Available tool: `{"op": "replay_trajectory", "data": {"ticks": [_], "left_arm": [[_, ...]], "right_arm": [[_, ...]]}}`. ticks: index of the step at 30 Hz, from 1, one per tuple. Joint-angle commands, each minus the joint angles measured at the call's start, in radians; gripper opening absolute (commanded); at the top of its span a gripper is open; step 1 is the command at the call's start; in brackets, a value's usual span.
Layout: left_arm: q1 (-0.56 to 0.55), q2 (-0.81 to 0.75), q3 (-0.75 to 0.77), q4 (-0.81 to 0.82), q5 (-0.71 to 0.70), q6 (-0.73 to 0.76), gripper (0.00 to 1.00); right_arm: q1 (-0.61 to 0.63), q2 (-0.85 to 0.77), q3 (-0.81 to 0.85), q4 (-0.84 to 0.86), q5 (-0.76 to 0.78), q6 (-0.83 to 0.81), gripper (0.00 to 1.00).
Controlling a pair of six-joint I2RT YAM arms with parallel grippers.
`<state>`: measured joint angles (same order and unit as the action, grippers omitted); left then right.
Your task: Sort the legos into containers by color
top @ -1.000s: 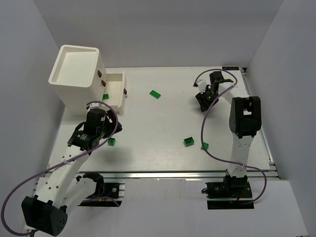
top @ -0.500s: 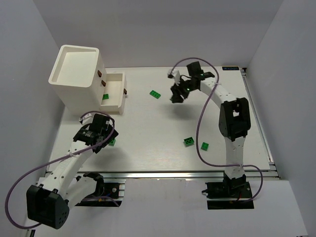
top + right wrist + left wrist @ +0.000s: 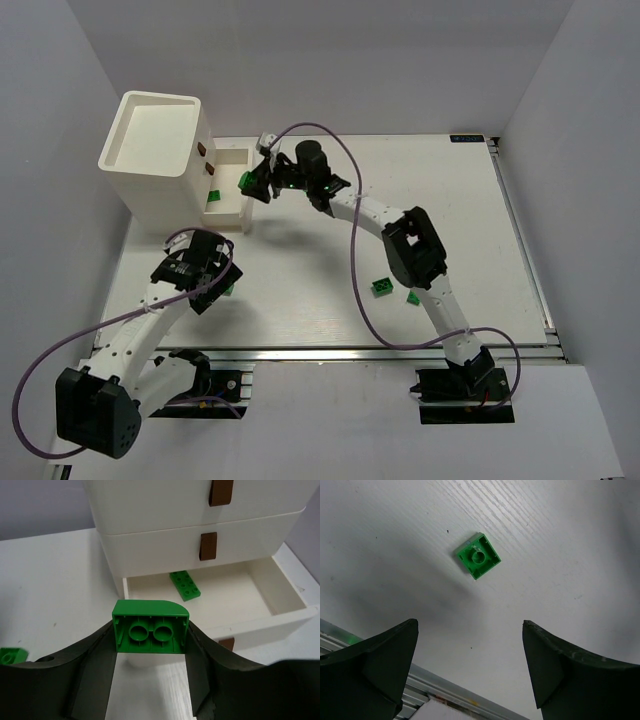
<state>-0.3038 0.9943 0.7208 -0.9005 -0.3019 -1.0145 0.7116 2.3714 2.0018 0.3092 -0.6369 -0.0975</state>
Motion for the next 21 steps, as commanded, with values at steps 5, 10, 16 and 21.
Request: {"op": "replay_trajectory", "data": {"ticks": [5, 10, 16, 21], "left_arm": [[0.003, -0.097, 0.048, -0.066, 0.003, 0.014, 0.94], [0.003, -0.147, 0.066, -0.106, -0.023, 0.033, 0.95], [0.003, -0.164, 0.066, -0.106, -0.034, 0.074, 0.95], [0.003, -0.152, 0.071, -0.098, -0.025, 0.100, 0.95]], "right_arm": [[0.063, 0.159, 0.190, 0.358, 0.177, 0.065, 0.10], [0.104, 0.264, 0.293, 0.389, 0.230, -0.010, 0.15], [0.127, 0.279, 0.261, 0.377, 0.238, -0.070, 0.47], [0.135, 0.298, 0.278, 0.373, 0.235, -0.114, 0.63]]}}
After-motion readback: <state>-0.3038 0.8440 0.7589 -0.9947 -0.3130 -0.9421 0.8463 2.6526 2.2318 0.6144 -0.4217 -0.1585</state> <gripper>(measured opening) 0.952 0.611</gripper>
